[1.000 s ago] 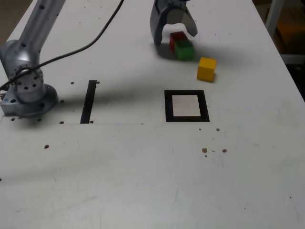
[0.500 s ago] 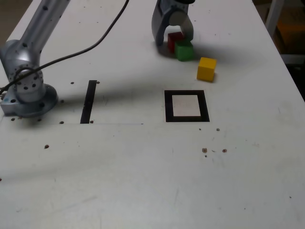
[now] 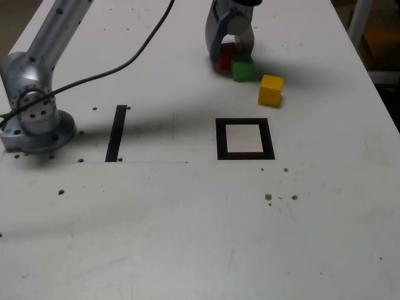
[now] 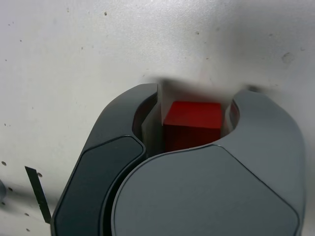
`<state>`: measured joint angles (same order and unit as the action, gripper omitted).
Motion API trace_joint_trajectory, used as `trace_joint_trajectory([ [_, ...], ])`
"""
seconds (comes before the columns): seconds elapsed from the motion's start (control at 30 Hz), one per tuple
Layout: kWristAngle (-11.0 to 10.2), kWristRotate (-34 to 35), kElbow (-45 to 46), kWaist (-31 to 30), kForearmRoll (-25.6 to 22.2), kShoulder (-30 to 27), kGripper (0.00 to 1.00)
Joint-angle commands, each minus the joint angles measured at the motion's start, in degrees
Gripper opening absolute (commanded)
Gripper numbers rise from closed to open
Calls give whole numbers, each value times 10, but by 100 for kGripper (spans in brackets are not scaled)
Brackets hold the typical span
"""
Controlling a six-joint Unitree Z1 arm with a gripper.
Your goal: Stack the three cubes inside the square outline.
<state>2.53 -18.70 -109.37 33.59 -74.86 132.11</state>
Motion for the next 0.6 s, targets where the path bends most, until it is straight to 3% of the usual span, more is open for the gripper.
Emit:
trace_joint_trajectory([
  [0.0,-2,-3,0,-1,1,1,34],
  [0.27,-6,-23,-10,-4,-11,-7,27],
  [0.57,-52,-27,-100,-37,-119,-47,24],
])
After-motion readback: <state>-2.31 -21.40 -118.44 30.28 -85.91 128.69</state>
